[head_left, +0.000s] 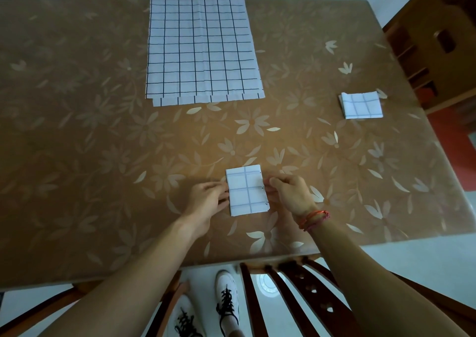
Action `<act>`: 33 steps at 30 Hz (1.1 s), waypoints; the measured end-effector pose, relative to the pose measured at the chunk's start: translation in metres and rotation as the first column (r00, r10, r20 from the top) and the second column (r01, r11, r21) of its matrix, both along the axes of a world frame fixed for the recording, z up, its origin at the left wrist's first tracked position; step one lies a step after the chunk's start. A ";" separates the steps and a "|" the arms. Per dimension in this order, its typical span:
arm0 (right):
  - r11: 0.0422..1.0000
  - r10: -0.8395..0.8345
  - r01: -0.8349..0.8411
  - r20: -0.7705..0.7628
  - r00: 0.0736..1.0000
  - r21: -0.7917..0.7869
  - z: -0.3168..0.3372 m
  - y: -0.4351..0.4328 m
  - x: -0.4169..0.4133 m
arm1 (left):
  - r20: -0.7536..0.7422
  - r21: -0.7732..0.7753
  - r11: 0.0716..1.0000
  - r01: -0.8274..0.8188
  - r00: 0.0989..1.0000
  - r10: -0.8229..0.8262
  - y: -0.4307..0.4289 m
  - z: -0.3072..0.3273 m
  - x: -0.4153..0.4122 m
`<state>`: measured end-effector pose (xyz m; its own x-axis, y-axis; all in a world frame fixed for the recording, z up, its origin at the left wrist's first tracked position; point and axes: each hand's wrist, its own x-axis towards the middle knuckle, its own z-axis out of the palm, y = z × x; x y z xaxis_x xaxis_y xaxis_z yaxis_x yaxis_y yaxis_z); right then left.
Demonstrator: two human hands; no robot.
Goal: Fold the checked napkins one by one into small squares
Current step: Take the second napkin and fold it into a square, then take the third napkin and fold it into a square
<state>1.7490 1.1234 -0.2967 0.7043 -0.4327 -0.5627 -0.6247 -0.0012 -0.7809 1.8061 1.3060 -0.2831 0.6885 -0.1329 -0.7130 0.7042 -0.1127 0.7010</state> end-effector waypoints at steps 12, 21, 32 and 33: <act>1.000 0.009 -0.009 0.028 1.000 0.001 0.007 0.009 -0.005 | 0.044 0.029 0.999 0.043 0.998 -0.045 0.000 -0.002 0.001; 0.997 0.054 -0.050 0.061 0.997 -0.061 0.013 0.008 -0.001 | 0.100 0.122 0.990 0.067 0.992 -0.079 0.006 -0.001 0.006; 0.945 0.220 -0.200 0.049 0.974 -0.259 0.034 0.027 0.041 | 0.331 0.279 0.942 0.185 0.903 -0.275 0.038 0.019 0.041; 0.921 0.257 -0.235 0.031 0.966 -0.310 0.035 0.030 0.045 | 0.350 0.324 0.921 0.217 0.877 -0.330 0.042 0.020 0.044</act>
<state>1.7936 1.1534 -0.2613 0.8428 -0.3825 -0.3786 -0.5187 -0.3896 -0.7610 1.8498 1.3483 -0.2636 0.8808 -0.2007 -0.4288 0.2923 -0.4819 0.8260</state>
